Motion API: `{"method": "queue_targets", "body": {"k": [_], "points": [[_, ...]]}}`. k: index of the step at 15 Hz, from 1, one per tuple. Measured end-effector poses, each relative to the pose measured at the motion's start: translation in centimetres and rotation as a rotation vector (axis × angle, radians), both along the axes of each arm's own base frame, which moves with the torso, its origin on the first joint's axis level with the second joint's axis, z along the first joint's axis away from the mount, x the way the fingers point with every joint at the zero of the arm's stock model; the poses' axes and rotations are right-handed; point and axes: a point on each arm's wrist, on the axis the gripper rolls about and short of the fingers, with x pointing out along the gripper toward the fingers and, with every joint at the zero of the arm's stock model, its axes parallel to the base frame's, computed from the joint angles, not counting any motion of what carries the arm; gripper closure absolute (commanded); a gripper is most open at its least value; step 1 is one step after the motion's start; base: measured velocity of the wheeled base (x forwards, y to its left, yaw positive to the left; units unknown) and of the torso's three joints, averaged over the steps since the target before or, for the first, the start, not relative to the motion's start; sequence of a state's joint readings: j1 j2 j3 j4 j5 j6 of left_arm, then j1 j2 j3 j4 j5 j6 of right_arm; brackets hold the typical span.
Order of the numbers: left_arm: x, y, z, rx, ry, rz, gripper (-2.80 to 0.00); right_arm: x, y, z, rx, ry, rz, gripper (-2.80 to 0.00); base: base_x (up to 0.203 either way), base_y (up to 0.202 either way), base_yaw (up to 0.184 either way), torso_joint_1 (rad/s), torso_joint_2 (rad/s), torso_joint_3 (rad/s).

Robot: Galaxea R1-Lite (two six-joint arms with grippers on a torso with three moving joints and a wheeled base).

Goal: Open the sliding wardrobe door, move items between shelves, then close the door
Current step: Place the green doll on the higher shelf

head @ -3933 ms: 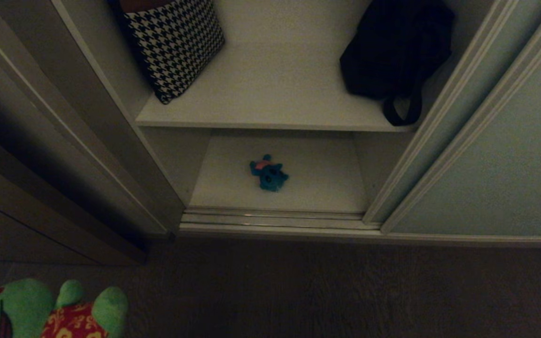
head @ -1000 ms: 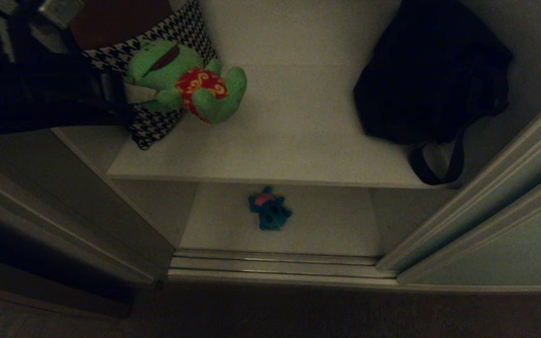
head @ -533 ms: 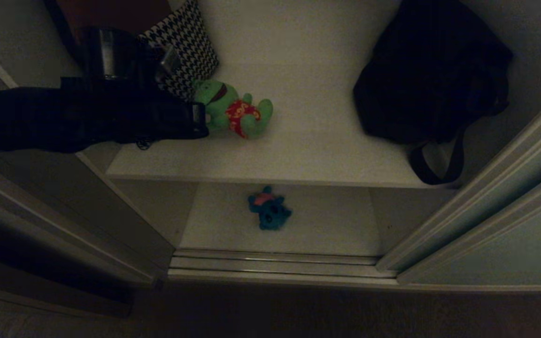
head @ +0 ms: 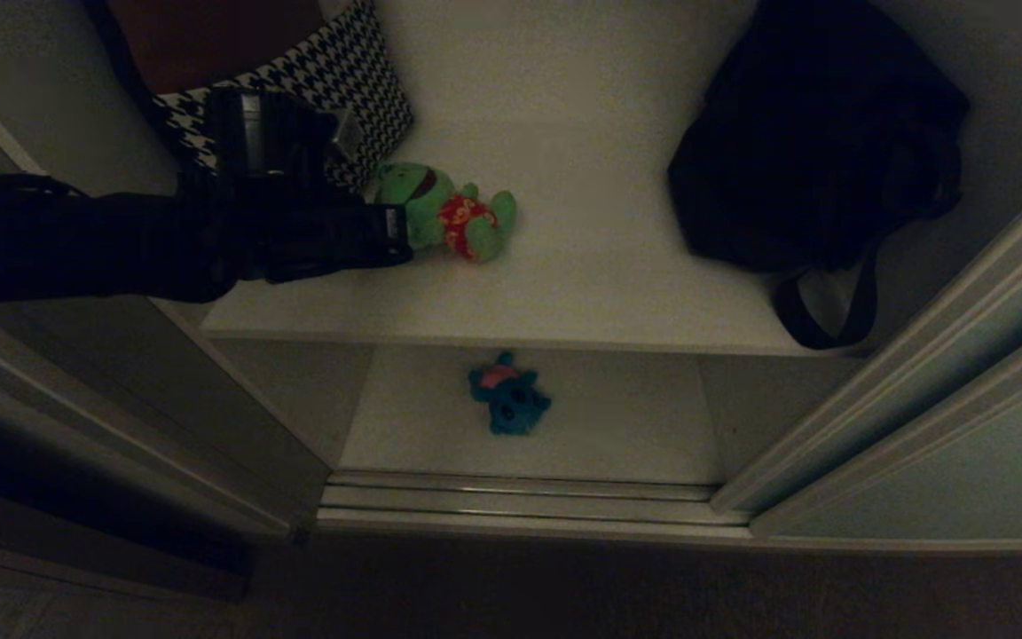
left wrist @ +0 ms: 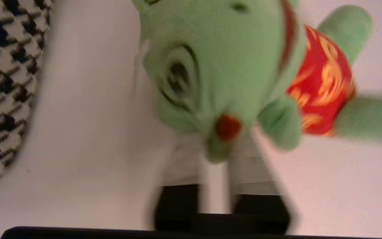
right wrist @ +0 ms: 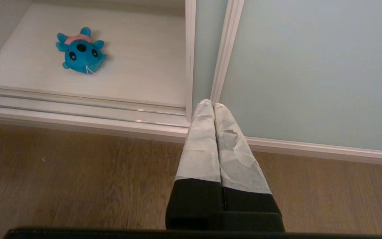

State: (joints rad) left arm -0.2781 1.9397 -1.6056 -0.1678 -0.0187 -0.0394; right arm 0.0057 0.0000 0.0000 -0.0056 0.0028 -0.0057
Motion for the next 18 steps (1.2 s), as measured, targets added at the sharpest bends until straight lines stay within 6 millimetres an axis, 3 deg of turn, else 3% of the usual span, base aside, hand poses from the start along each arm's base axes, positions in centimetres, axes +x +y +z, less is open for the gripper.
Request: {"method": "queue_targets", "body": {"k": [6,9,15,18], "points": [[0.7,-0.1,0.9,-0.017,-0.074,0.040,-2.80,0.0,0.0,0.0,0.000,0.000,0.000,0.00,0.000,0.000,0.000,0.000,0.00,0.000],[-0.9,0.4,2.0,-0.012,-0.088,0.038,-2.80,0.0,0.0,0.0,0.000,0.000,0.000,0.00,0.000,0.000,0.000,0.000,0.00,0.000],[-4.6,1.4,1.2,0.026,-0.039,0.040,-2.80,0.0,0.0,0.0,0.000,0.000,0.000,0.00,0.000,0.000,0.000,0.000,0.00,0.000],[-6.1,1.9,2.1,0.011,-0.056,0.042,-2.80,0.0,0.0,0.0,0.000,0.000,0.000,0.00,0.000,0.000,0.000,0.000,0.00,0.000]]}}
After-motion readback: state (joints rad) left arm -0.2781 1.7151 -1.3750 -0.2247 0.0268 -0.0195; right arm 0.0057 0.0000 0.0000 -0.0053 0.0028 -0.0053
